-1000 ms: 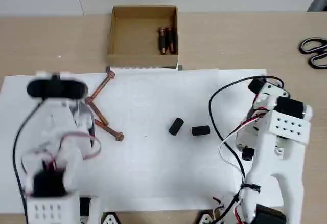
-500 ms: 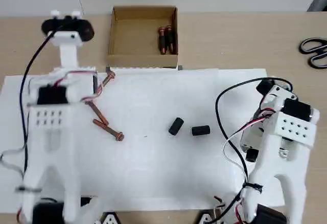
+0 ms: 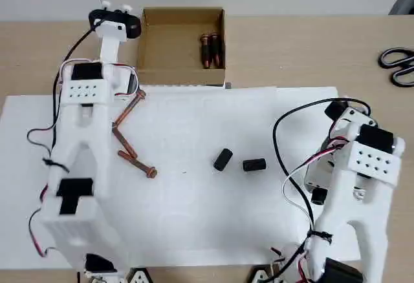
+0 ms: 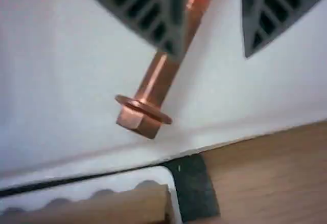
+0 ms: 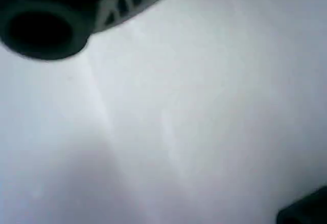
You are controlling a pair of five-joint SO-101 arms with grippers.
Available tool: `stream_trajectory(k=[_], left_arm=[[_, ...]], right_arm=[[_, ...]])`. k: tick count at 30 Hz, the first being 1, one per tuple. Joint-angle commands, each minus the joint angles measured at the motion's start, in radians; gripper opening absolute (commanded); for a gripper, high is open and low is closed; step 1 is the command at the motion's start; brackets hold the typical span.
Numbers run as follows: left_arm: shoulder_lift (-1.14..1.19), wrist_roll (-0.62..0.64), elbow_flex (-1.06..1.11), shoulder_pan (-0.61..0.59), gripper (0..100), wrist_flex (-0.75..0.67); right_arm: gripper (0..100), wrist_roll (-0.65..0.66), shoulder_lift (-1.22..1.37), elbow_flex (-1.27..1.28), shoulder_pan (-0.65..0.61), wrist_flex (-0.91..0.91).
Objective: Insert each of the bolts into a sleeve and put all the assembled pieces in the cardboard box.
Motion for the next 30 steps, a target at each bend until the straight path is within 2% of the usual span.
stream_trajectory(k=[1,8,12,17,23,30], left_arm=[[0.086,-0.078,-0.160,0.003,10,0.063],[0.313,-0.213,-0.441,-0.017,13,0.213],[0.430,-0.245,-0.618,-0.018,19,0.342],[0.559,-0.261,-0.820,-0.014,19,0.445],[0.695,-0.265,-0.983,-0.018,19,0.517],[0.787,-0.265,-1.067,-0.015,19,0.546]], right_arm=[[0.6,0.005,-0.030,-0.005,0.010,-0.007],[0.6,0.006,-0.024,-0.002,0.010,-0.015],[0.6,0.006,-0.024,-0.002,0.010,-0.015],[0.6,0.006,-0.024,-0.002,0.010,-0.015],[0.6,0.006,-0.022,-0.002,0.010,-0.015],[0.6,0.006,-0.022,-0.002,0.010,-0.015]])
